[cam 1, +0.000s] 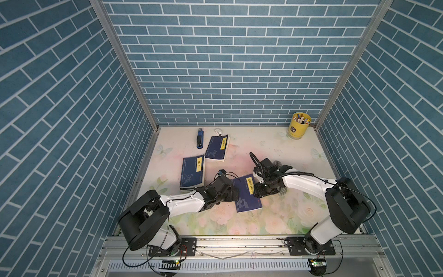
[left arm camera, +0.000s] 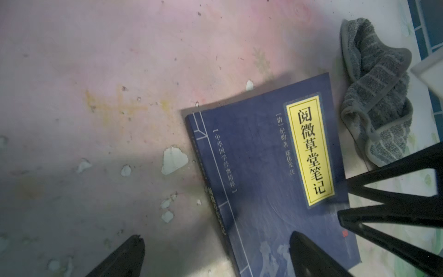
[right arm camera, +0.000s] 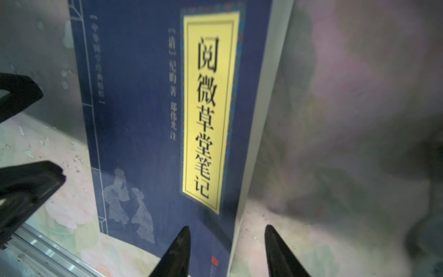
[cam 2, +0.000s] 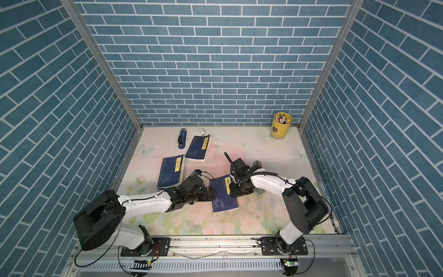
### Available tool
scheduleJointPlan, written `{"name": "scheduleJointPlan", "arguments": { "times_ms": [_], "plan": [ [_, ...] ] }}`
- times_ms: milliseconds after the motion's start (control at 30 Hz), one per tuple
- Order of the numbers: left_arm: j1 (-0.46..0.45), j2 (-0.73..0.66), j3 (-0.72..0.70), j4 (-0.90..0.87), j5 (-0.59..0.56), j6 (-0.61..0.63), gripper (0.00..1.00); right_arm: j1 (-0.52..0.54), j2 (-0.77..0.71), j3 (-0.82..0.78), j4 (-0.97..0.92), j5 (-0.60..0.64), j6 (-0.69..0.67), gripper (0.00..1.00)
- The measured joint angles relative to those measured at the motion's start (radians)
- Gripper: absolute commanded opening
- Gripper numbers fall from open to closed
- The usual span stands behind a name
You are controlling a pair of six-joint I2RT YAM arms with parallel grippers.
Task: Wipe the cover of the book
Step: Pick up the book from the center of the board.
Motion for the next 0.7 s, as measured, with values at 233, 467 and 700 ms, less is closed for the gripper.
{"name": "scheduleJointPlan", "arguments": {
  "times_ms": [233,467,700],
  "plan": [
    [-0.005,0.004,-0.053,0.132,0.100,-0.052,0.92,0.010,0.013,-0.037,0.033,0.006,0.047,0.34],
    [-0.007,0.003,-0.105,0.235,0.146,-0.093,0.85,0.012,0.021,-0.049,0.073,-0.007,0.089,0.25],
    [-0.007,0.043,-0.102,0.287,0.181,-0.109,0.76,0.014,0.032,-0.041,0.089,-0.020,0.110,0.21]
  ]
}}
